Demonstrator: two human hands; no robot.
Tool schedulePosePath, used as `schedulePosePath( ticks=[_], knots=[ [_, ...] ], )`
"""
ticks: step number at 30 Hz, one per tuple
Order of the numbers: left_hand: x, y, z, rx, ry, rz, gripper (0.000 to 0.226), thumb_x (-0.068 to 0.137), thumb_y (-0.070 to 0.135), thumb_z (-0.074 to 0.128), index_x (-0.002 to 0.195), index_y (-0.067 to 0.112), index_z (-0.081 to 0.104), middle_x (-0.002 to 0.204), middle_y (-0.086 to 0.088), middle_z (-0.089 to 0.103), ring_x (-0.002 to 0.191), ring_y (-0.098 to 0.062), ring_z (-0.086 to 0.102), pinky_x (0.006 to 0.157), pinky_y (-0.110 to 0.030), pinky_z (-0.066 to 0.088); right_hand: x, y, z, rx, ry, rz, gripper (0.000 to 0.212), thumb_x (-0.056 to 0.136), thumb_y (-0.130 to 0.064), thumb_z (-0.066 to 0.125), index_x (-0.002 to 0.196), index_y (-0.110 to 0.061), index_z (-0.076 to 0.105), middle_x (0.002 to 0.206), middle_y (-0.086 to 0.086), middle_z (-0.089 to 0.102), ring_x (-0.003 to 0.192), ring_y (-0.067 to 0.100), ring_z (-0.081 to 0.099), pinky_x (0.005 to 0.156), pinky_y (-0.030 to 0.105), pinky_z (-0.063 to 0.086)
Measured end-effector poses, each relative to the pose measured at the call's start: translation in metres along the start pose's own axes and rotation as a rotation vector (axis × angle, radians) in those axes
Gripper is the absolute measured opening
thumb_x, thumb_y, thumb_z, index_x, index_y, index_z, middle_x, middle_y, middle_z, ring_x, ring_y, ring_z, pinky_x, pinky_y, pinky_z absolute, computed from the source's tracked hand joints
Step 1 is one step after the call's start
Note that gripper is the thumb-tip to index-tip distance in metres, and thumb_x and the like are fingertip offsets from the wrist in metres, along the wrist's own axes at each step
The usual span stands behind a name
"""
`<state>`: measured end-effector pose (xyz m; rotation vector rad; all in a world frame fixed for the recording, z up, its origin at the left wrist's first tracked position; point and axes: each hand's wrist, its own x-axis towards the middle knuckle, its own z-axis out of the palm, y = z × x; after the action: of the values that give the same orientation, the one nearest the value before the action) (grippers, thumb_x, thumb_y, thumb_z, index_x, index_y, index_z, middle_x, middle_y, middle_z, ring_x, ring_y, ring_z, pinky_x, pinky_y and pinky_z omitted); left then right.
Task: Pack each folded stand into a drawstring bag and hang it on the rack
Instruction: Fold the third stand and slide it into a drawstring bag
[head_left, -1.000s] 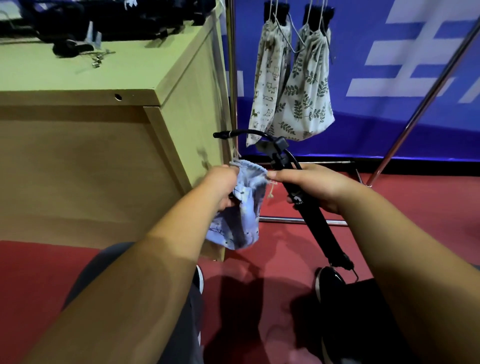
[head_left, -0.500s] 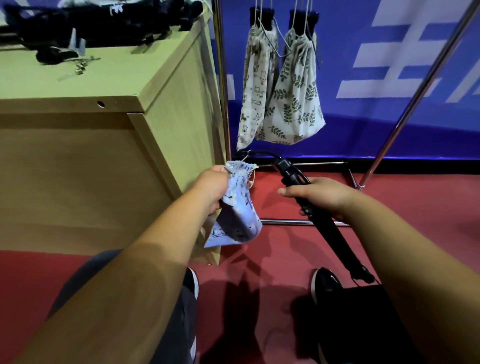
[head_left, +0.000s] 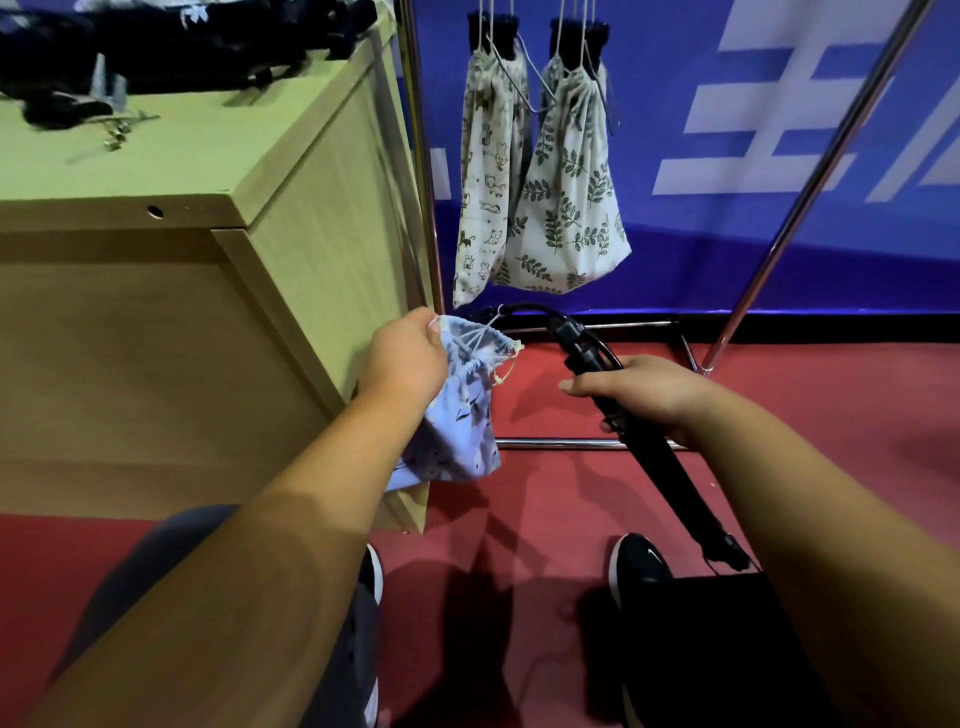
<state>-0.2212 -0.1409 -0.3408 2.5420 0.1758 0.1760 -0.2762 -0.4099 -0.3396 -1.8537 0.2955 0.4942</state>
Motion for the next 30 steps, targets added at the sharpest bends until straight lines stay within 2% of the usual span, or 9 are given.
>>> schedulePosePath(
  ticks=[7,14,17,19,22,24,26,28,30],
  knots=[
    [0.003,0.008,-0.001,-0.058,0.021,-0.016,0.028,0.11,0.036,0.048,0.123,0.027,0.071,0.107,-0.004,0.073,0.086,-0.025,0.057,0.074,-0.028,0.039,0.001,0.006,-0.005,-0.015,0.001,-0.007,0.037,0.078,-0.043,0.092,0.107,-0.025,0.08,0.078,0.001,0.064,0.071,0.022,0.062,0.071,0.033,0.054],
    [0.014,0.004,0.012,-0.314,-0.086,-0.055,0.026,0.109,0.028,0.053,0.106,0.023,0.079,0.079,0.008,0.064,0.069,-0.018,0.054,0.067,-0.028,0.042,0.002,0.009,-0.004,-0.018,-0.031,-0.023,0.039,0.078,-0.039,0.092,0.107,-0.019,0.078,0.08,0.004,0.061,0.072,0.023,0.059,0.072,0.037,0.052],
    [0.018,-0.001,0.019,-0.366,-0.141,-0.136,0.028,0.108,0.029,0.057,0.095,0.012,0.076,0.066,0.001,0.058,0.06,-0.024,0.056,0.075,-0.032,0.058,0.003,0.01,-0.001,-0.062,-0.046,-0.026,0.031,0.08,-0.039,0.091,0.095,-0.017,0.076,0.078,0.006,0.059,0.07,0.022,0.055,0.069,0.035,0.046],
    [0.016,-0.002,0.021,-0.347,-0.173,-0.184,0.026,0.105,0.028,0.058,0.088,0.014,0.072,0.063,-0.003,0.06,0.054,-0.025,0.058,0.071,-0.032,0.057,0.005,0.012,0.002,-0.072,-0.041,-0.019,0.03,0.079,-0.039,0.091,0.093,-0.018,0.076,0.076,0.005,0.059,0.069,0.022,0.055,0.068,0.035,0.046],
    [0.011,0.004,0.021,-0.123,-0.281,-0.145,0.021,0.088,0.03,0.064,0.08,0.012,0.069,0.069,-0.008,0.069,0.067,-0.029,0.068,0.068,-0.035,0.058,0.01,0.015,0.006,-0.08,-0.043,-0.006,0.036,0.077,-0.041,0.092,0.097,-0.015,0.077,0.074,0.004,0.059,0.065,0.021,0.056,0.066,0.035,0.049],
    [0.004,0.007,0.02,0.189,-0.383,-0.079,0.03,0.086,0.036,0.074,0.085,0.007,0.068,0.079,-0.009,0.068,0.08,-0.03,0.067,0.068,-0.031,0.049,0.011,0.017,0.01,-0.111,-0.06,-0.01,0.031,0.078,-0.041,0.092,0.092,-0.019,0.075,0.073,0.004,0.058,0.063,0.02,0.056,0.062,0.031,0.049],
    [-0.002,0.007,0.021,0.476,-0.455,-0.008,0.032,0.088,0.034,0.079,0.099,0.004,0.074,0.095,-0.014,0.07,0.097,-0.031,0.071,0.078,-0.032,0.052,0.01,0.017,0.013,-0.098,-0.085,-0.015,0.026,0.082,-0.035,0.09,0.093,-0.018,0.073,0.076,0.006,0.056,0.06,0.018,0.054,0.054,0.024,0.048],
    [-0.008,0.007,0.023,0.647,-0.532,0.042,0.032,0.095,0.023,0.069,0.117,0.001,0.074,0.113,-0.016,0.072,0.114,-0.031,0.071,0.091,-0.034,0.055,0.01,0.016,0.015,-0.106,-0.106,-0.016,0.025,0.084,-0.032,0.089,0.095,-0.016,0.074,0.076,0.006,0.054,0.058,0.017,0.054,0.051,0.021,0.047],
    [-0.011,0.009,0.022,0.672,-0.576,0.036,0.03,0.098,0.015,0.06,0.122,0.0,0.072,0.111,-0.016,0.069,0.116,-0.031,0.07,0.094,-0.033,0.055,0.011,0.014,0.017,-0.132,-0.11,-0.005,0.029,0.083,-0.034,0.09,0.089,-0.014,0.071,0.073,0.004,0.055,0.056,0.017,0.055,0.052,0.021,0.047]
  ],
)
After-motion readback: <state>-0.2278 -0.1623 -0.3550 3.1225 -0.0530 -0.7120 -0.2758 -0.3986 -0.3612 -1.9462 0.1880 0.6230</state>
